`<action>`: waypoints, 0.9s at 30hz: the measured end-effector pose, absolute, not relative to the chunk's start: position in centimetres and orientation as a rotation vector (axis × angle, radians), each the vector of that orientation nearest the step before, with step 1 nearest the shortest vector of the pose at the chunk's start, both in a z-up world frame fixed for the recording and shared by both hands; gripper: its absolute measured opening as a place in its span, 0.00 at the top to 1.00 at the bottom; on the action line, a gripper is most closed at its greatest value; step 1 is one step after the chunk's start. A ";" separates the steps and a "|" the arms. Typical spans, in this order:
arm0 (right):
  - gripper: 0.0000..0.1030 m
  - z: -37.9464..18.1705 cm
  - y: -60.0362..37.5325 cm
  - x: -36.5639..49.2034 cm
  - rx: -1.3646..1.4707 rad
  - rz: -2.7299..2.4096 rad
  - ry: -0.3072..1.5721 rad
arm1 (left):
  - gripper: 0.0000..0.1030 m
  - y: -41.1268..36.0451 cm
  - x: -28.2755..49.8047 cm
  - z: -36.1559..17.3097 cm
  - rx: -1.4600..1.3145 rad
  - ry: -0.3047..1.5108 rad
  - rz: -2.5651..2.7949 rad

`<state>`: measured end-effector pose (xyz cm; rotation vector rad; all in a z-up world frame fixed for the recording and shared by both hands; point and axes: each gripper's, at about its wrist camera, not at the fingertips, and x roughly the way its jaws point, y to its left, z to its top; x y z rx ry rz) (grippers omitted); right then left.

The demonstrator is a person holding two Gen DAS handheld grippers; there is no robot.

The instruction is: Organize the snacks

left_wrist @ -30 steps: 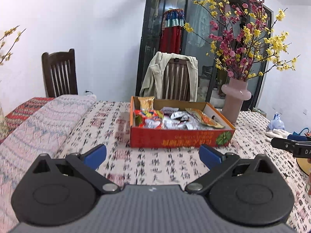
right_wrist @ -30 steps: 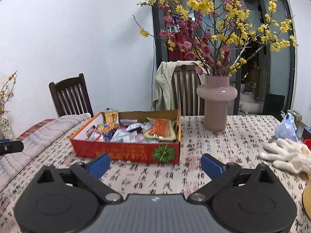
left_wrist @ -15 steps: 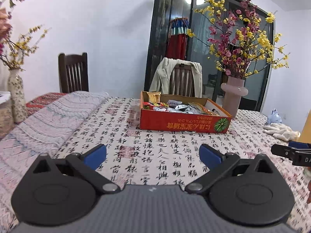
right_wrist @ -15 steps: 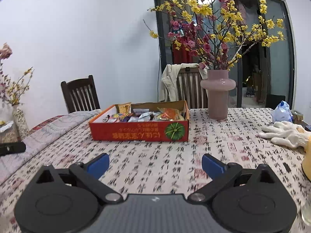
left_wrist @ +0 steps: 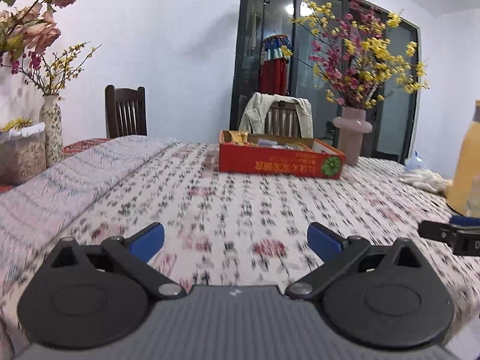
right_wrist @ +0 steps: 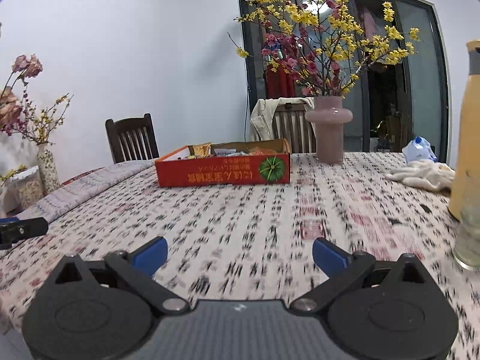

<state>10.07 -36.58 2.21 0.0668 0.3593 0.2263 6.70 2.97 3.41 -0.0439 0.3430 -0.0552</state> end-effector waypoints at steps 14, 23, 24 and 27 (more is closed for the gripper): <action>0.00 0.4 -33.5 -1.3 -0.012 0.269 0.313 | 0.00 1.9 -0.9 1.2 0.030 0.314 -0.035; 0.00 1.4 -33.6 -2.9 -0.009 0.260 0.244 | 0.00 1.2 -1.8 1.8 0.062 0.262 -0.037; 0.00 1.4 -33.6 -2.9 -0.005 0.261 0.247 | 0.00 1.3 -1.7 1.8 0.061 0.265 -0.039; 0.00 1.3 -33.7 -2.7 0.001 0.261 0.251 | 0.00 1.3 -1.6 1.8 0.055 0.266 -0.039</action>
